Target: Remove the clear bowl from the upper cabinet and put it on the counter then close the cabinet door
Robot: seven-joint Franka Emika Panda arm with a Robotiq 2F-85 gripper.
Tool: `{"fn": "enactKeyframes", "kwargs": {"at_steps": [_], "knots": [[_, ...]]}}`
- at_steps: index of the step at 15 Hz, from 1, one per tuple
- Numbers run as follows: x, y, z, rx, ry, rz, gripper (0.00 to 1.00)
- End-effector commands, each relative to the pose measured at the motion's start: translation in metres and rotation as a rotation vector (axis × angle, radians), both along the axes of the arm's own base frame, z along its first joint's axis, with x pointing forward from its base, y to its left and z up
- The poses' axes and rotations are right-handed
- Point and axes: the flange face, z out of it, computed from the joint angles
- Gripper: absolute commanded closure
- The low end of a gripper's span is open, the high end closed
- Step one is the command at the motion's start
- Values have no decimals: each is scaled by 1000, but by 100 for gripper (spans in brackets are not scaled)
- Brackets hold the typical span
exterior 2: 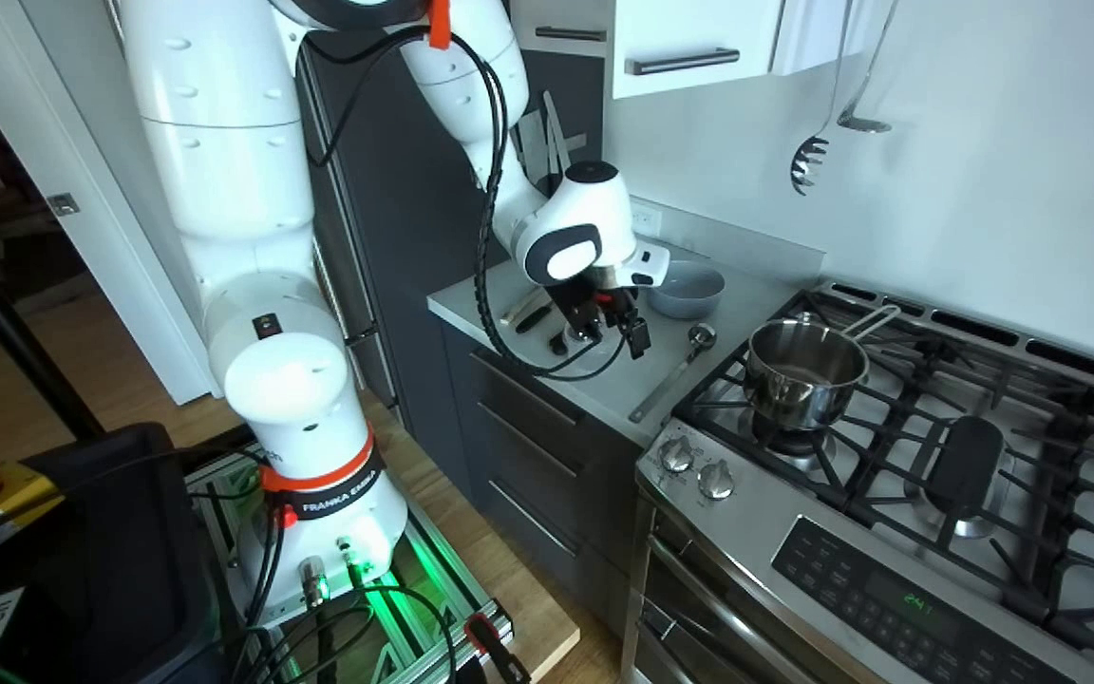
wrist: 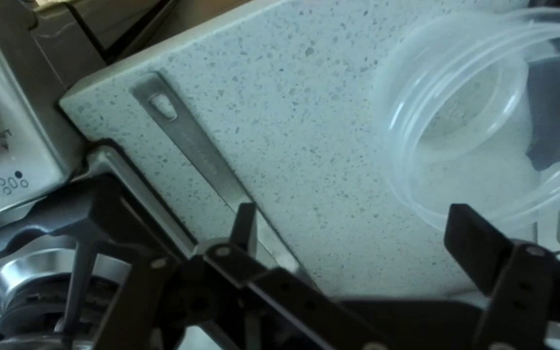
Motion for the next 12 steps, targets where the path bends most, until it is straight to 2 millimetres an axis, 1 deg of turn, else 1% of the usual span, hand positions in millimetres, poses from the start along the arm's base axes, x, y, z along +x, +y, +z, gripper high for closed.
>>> {"fn": "enactKeyframes", "kwargs": {"at_steps": [1, 2, 3, 4, 6, 7, 10, 11, 12], "knots": [[-16, -4, 37, 18, -25, 42, 0], [-18, 0, 49, 27, -33, 71, 0], [-22, -1, 58, 22, -22, 87, 0], [-5, -2, 38, 17, -31, 59, 0], [-9, 0, 56, 20, -35, 75, 0], [-11, 0, 60, 19, -37, 77, 0], [-16, 0, 59, 17, -33, 78, 0], [-14, 2, 63, 29, -39, 87, 0], [-14, -2, 69, 45, -34, 69, 0]]}}
